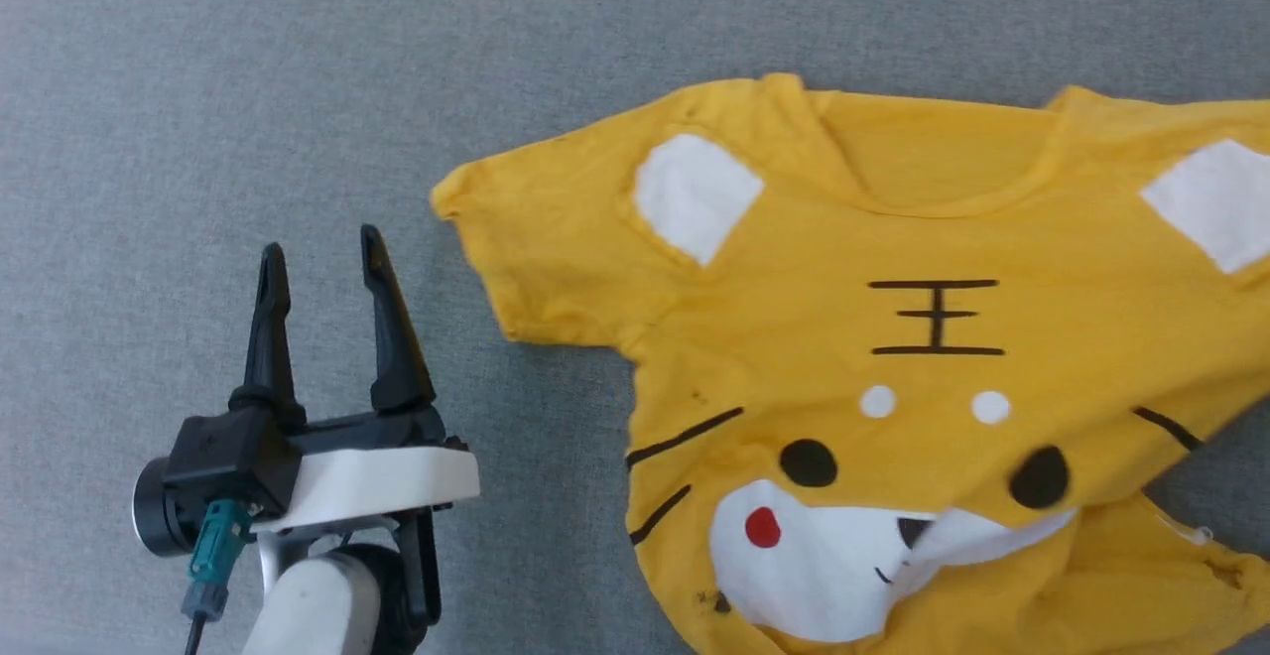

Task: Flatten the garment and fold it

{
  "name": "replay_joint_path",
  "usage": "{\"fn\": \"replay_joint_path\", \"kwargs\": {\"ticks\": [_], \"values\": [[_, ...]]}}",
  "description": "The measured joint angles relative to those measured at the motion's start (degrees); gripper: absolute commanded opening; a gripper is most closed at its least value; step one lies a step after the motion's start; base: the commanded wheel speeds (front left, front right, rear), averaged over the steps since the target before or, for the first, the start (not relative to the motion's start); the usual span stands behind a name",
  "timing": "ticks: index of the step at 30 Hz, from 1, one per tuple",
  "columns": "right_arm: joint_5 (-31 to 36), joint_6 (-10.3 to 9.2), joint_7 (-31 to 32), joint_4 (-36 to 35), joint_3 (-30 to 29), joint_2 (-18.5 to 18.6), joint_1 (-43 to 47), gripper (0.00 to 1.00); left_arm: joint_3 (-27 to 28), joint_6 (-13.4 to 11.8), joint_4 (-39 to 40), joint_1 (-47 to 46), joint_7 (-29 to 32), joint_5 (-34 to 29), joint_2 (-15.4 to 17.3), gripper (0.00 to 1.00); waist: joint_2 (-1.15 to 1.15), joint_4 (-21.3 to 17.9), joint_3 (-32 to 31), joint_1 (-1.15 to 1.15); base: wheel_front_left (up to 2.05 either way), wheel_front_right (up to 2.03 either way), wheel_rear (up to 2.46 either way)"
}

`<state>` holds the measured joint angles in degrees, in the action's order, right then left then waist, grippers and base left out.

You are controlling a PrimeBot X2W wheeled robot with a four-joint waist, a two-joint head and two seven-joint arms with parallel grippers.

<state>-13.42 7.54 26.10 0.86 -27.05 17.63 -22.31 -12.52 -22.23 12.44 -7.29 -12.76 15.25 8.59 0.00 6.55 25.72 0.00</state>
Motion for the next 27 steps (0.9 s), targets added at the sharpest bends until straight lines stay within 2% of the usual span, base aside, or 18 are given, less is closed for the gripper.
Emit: {"fn": "replay_joint_path", "kwargs": {"ticks": [4, 8, 14, 18, 23, 27], "values": [[1.56, 0.00, -0.99, -0.94, -2.40, -0.10, 0.91, 0.00, -0.34, 0.60, -0.09, 0.13, 2.11, 0.05, 1.24, 1.00, 0.00, -0.71, -0.15, 0.00, 0.00, 0.00, 0.00], [1.41, 0.00, -0.98, -1.54, -1.56, -1.64, 0.91, 0.00, -1.36, 2.22, -0.40, -0.83, 5.99, 0.07, 2.86, 1.00, 0.00, -1.27, -0.16, 0.00, 0.00, 0.00, 0.00], [1.34, 0.00, -0.92, -2.63, 0.96, -2.49, 0.81, 0.00, -4.27, 6.42, -3.34, -9.11, 15.92, -1.21, 7.38, 1.00, 0.00, -1.25, 0.48, 0.00, 0.00, 0.00, 0.00], [1.26, 0.00, -0.74, -3.75, 1.99, -2.50, 0.54, 0.00, -6.34, 9.31, -7.67, -14.98, 25.70, -1.67, 9.78, 1.00, 0.00, -1.14, 1.21, 0.00, 0.00, 0.00, 0.00], [0.65, 0.00, -0.33, -4.75, 3.53, -2.68, 0.35, 0.00, -6.71, 11.24, -11.48, -18.42, 32.85, 0.68, 9.98, 1.00, 0.00, -1.63, 2.24, 0.00, 0.00, 0.00, 0.00], [0.24, 0.00, 0.00, -5.43, 3.77, -2.90, 0.36, 0.00, -7.12, 12.41, -12.65, -19.12, 35.05, 2.98, 9.40, 1.00, 0.00, -2.26, 3.14, 0.00, 0.00, 0.00, 0.00]]}}
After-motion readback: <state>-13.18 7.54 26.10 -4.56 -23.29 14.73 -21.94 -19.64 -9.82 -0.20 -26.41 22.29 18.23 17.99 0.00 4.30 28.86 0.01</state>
